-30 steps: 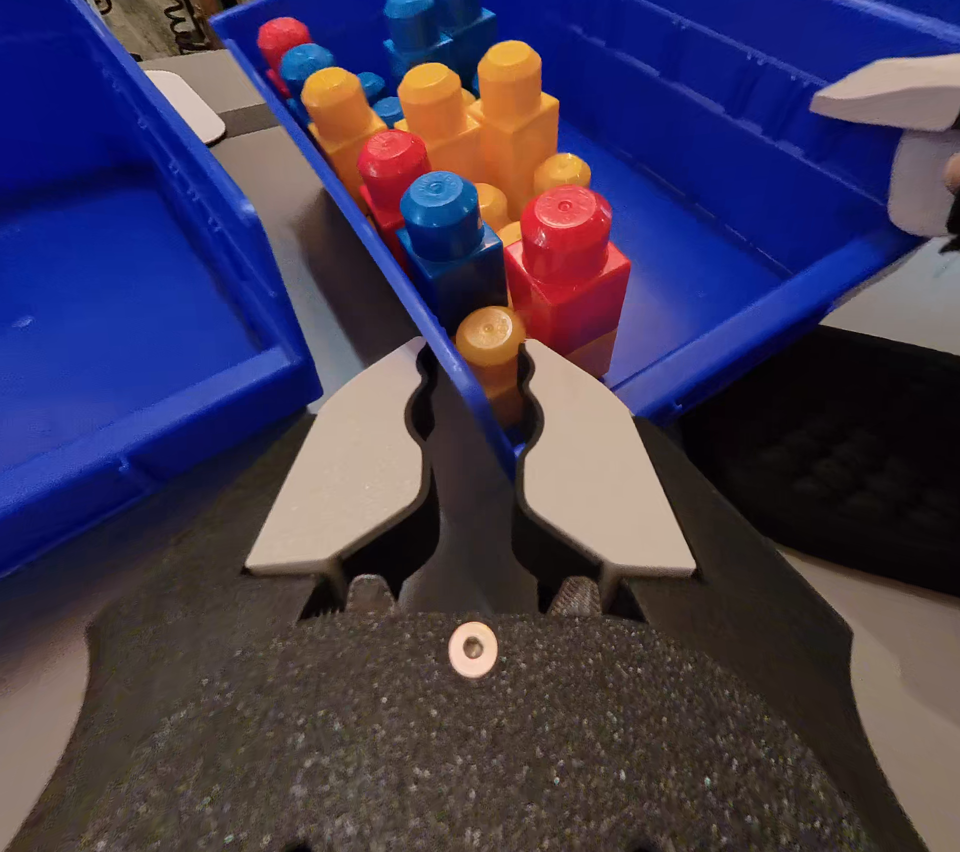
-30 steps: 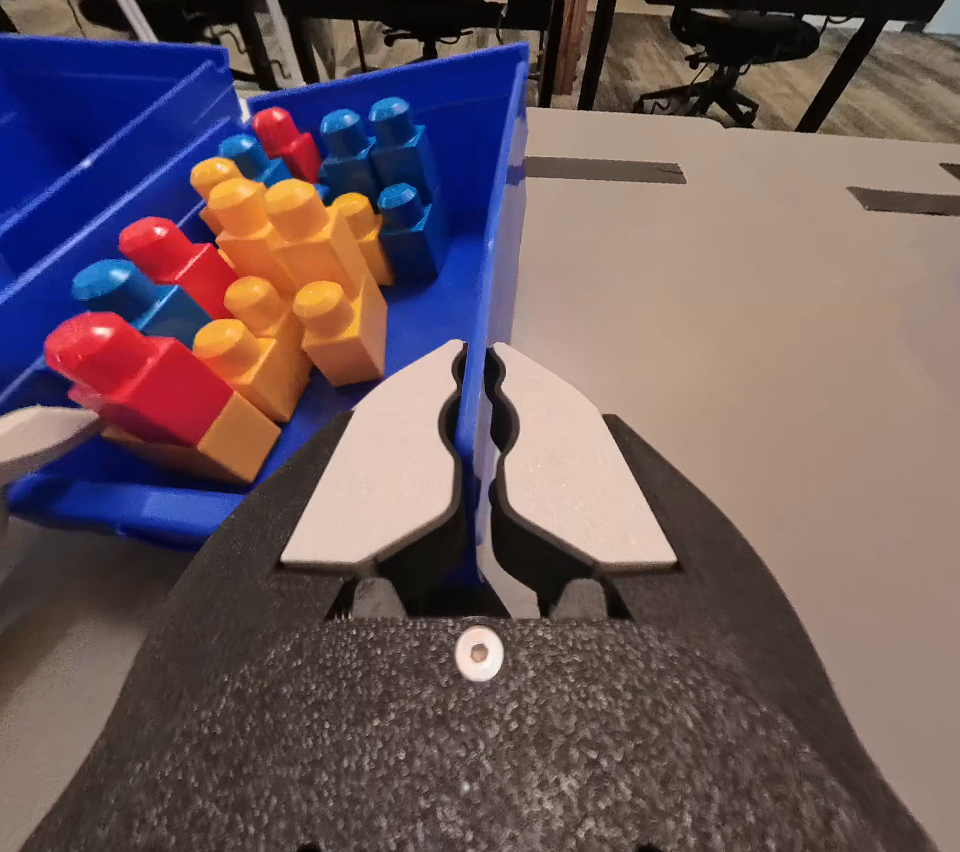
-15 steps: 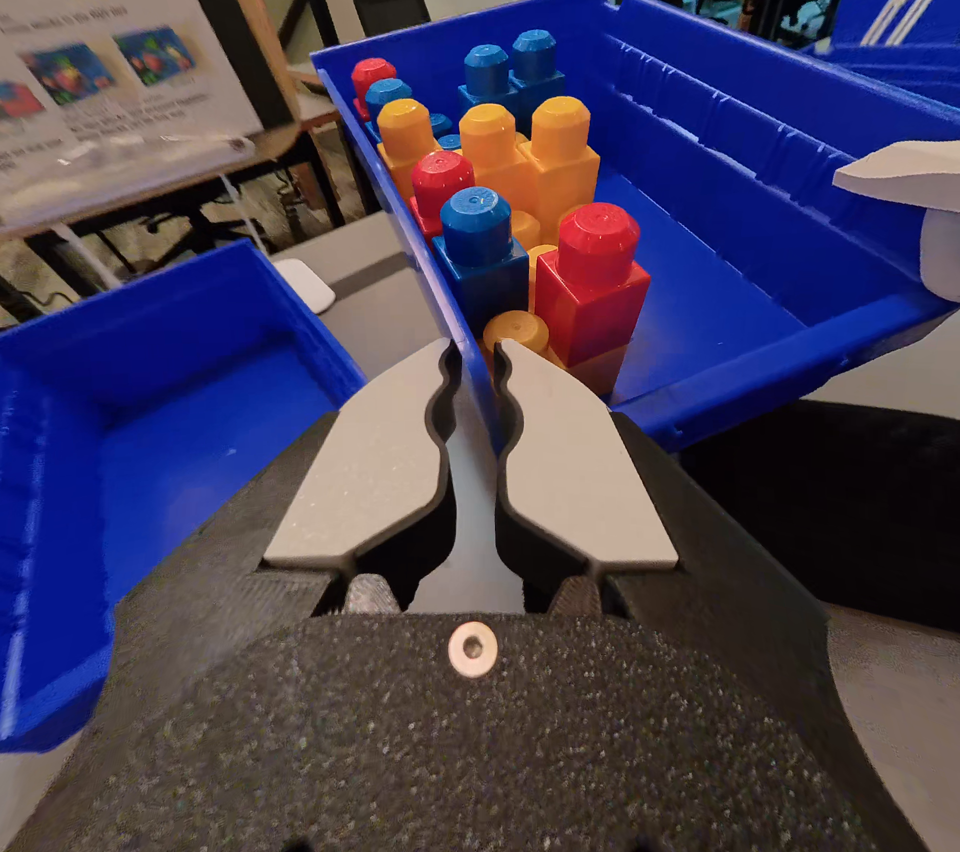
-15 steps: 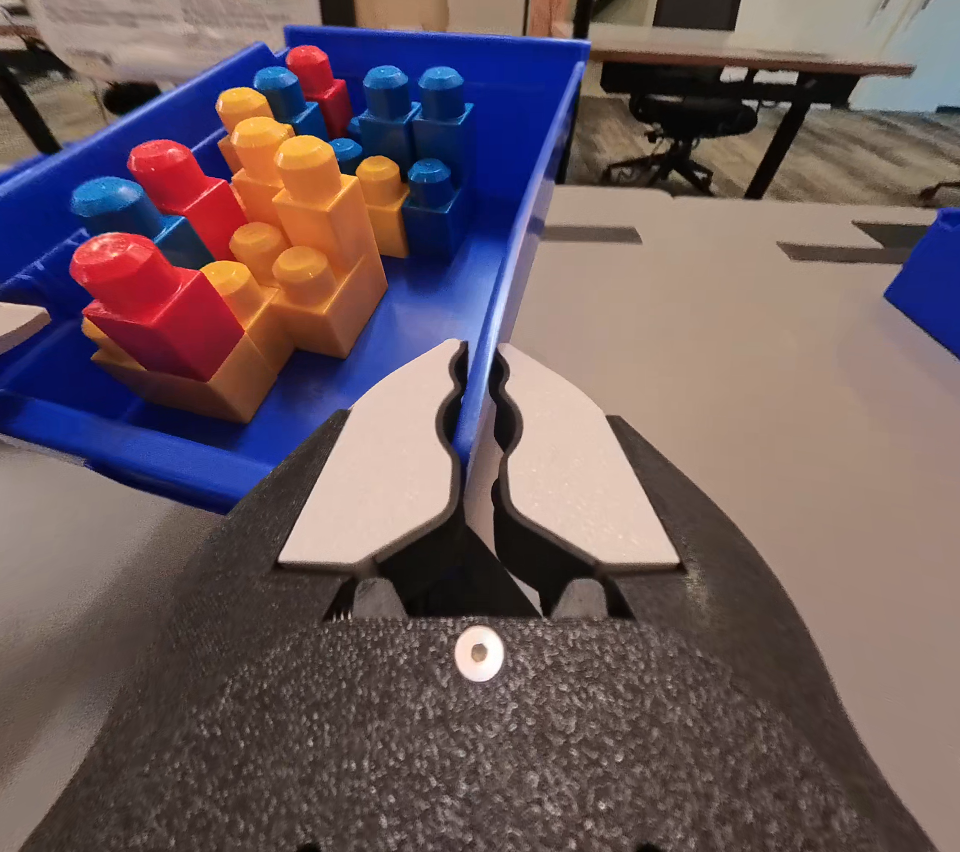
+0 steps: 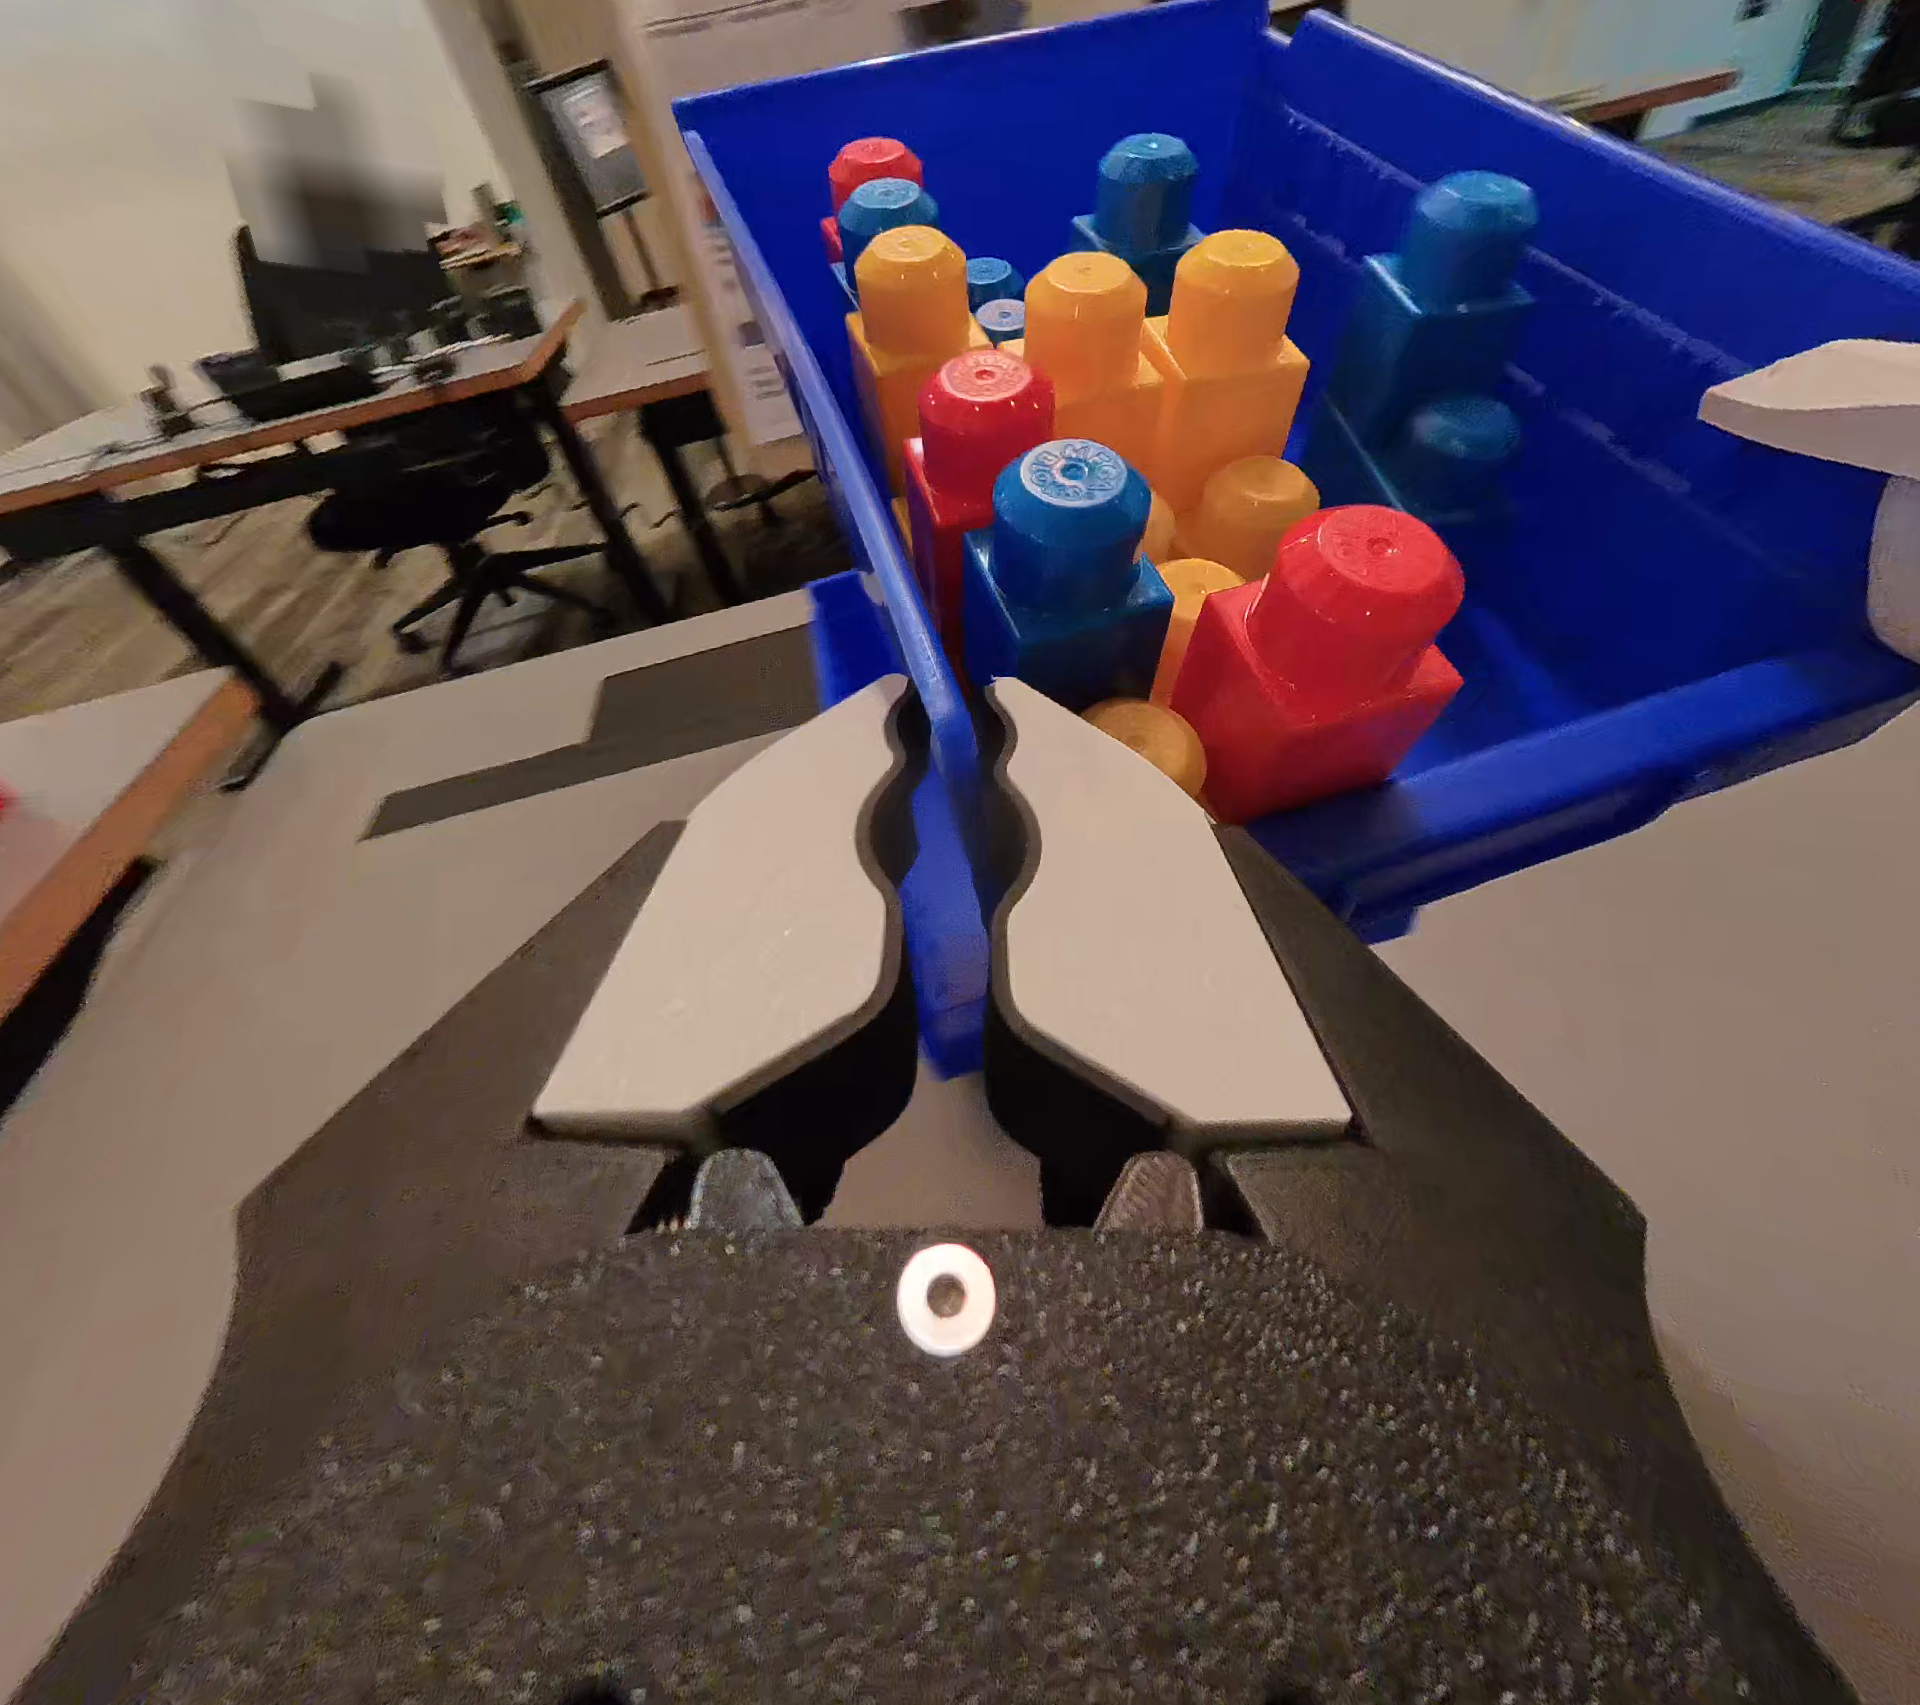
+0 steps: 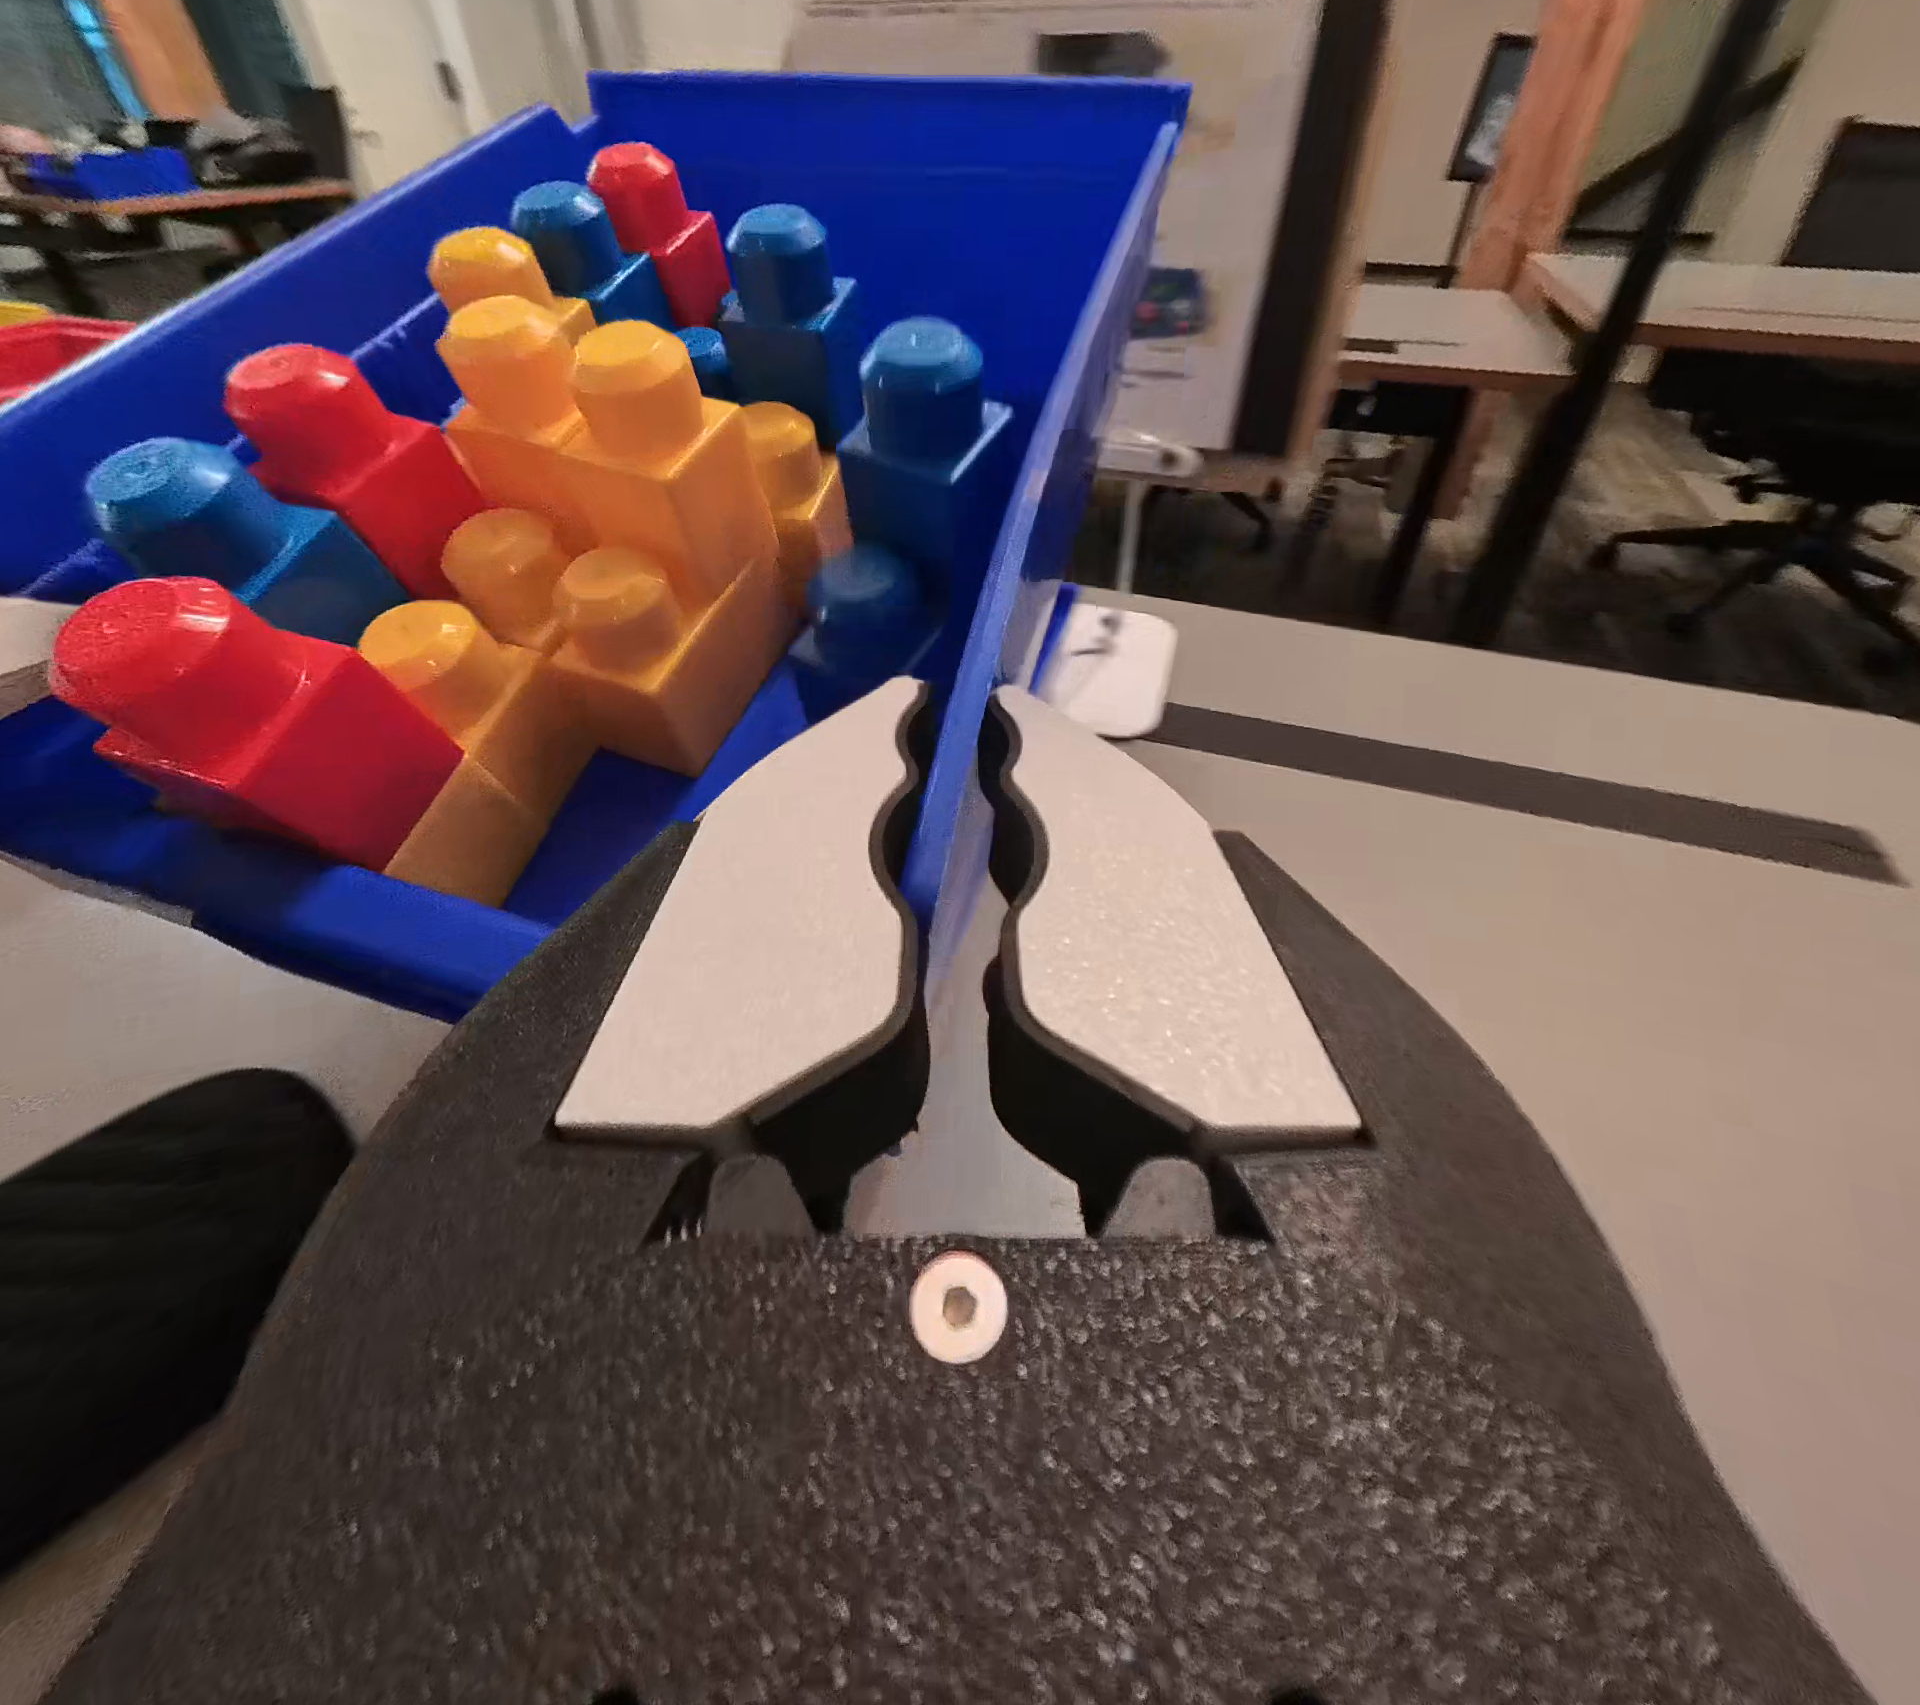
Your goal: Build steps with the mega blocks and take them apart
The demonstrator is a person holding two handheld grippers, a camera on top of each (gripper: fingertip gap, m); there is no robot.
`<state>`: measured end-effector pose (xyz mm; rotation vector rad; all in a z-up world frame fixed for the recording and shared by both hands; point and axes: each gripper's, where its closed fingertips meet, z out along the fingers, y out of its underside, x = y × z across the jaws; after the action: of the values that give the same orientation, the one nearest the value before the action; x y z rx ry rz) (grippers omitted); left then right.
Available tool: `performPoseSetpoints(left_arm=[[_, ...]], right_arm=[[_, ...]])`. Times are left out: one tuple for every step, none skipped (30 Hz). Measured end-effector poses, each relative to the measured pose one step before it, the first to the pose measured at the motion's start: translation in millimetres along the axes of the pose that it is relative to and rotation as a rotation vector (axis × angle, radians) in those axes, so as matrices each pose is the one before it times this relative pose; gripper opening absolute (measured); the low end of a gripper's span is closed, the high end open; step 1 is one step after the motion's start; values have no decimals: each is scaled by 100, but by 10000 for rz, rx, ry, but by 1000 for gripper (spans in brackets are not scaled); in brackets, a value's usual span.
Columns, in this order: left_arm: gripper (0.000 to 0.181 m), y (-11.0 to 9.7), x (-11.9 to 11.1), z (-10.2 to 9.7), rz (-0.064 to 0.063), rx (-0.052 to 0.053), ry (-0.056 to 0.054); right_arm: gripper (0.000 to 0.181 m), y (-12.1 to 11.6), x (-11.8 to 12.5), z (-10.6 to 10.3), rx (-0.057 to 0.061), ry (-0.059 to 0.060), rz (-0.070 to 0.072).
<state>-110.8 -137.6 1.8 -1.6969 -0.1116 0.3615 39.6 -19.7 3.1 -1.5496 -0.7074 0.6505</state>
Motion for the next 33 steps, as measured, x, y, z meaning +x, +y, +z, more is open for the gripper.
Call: performPoseSetpoints(left_arm=[[9, 267, -1685, -541, -16, -126, -330], [9, 340, -1679, -502, -25, -123, -317], [9, 402, -1670, -455, -32, -134, -321], [8, 470, -1659, -398, -58, -130, -311], [8, 496, -1605, -326, -72, -126, -281], [8, 515, -1585, -270, -58, -144, -262], [8, 539, -1518, -218, -34, -191, -246], [8, 590, -1472, -176, -17, -245, -229], [8, 661, -1392, -115, -15, -268, -206], [8, 721, -1322, -39, -29, -265, -184], [8, 802, -1244, 47, -44, -261, -172], [8, 823, -1172, 73, -71, -240, -169], [8, 828, -1100, 96, -83, -206, -168], [8, 833, -1042, 119, -66, -185, -168], [7, 826, -976, 104, -66, -162, -150], [7, 783, -909, 118, -85, -129, -116], [7, 740, -850, 112, -86, -104, -93], [7, 681, -788, 144, -81, -91, -79], [7, 640, -709, 204, -50, -92, -65], [7, 595, -633, 302, -2, -83, -56], [7, 541, -540, 386, 3, -53, -41], [7, 473, -428, 477, 11, -22, 2], [7, 440, -310, 566, 26, 6, 46], [7, 405, -202, 627, 12, 28, 80], [7, 354, -111, 588, -18, 43, 102], [7, 280, -48, 537, -2, 44, 84], [7, 228, -21, 524, 34, 44, 58], [7, 197, 8, 537, 6, 59, 63], [7, 185, -1, 577, -51, 68, 74], [6, 212, -7, 591, -97, 54, 82], [6, 223, 2, 555, -115, 36, 85], [6, 216, 5, 485, -105, 21, 70], [6, 240, -34, 409, -88, 10, 26]], right_arm=[[7, -45, -1621, 1050, -72, -326, 17], [8, -5, -1625, 1066, -50, -344, 34], [8, 14, -1617, 1064, -54, -331, 5], [8, 3, -1600, 1054, -44, -323, -18], [8, -8, -1545, 1071, -23, -311, -3], [8, 61, -1471, 1115, -51, -301, -9], [8, 210, -1424, 1163, -108, -299, 40], [8, 371, -1357, 1169, -165, -293, 59], [9, 473, -1324, 1151, -199, -297, 72], [9, 543, -1237, 1138, -218, -274, 64], [9, 545, -1154, 1104, -204, -245, 43], [9, 502, -1084, 1050, -179, -228, 15], [9, 512, -992, 1024, -181, -199, 22], [9, 498, -942, 972, -150, -181, -2], [10, 456, -908, 870, -118, -167, -21], [10, 431, -871, 776, -96, -141, -53], [10, 413, -812, 712, -83, -121, -51], [11, 402, -739, 687, -72, -123, -10], [11, 408, -652, 672, -72, -95, 2], [11, 440, -528, 690, -66, -58, -13], [11, 469, -417, 723, -59, -49, 15], [11, 486, -270, 707, -37, -30, 47], [11, 468, -135, 651, -21, 20, 35], [11, 406, -11, 592, 9, 61, -2], [11, 350, 89, 494, 41, 85, 17], [11, 332, 147, 423, 15, 88, 27], [11, 317, 161, 353, 8, 78, 17], [11, 238, 191, 291, 22, 98, 1], [11, 202, 215, 251, 19, 120, -20], [11, 172, 182, 226, 17, 109, -14], [12, 147, 187, 226, 1, 103, -23], [12, 180, 148, 217, -26, 79, -21], [12, 177, 136, 198, -20, 61, -13]])
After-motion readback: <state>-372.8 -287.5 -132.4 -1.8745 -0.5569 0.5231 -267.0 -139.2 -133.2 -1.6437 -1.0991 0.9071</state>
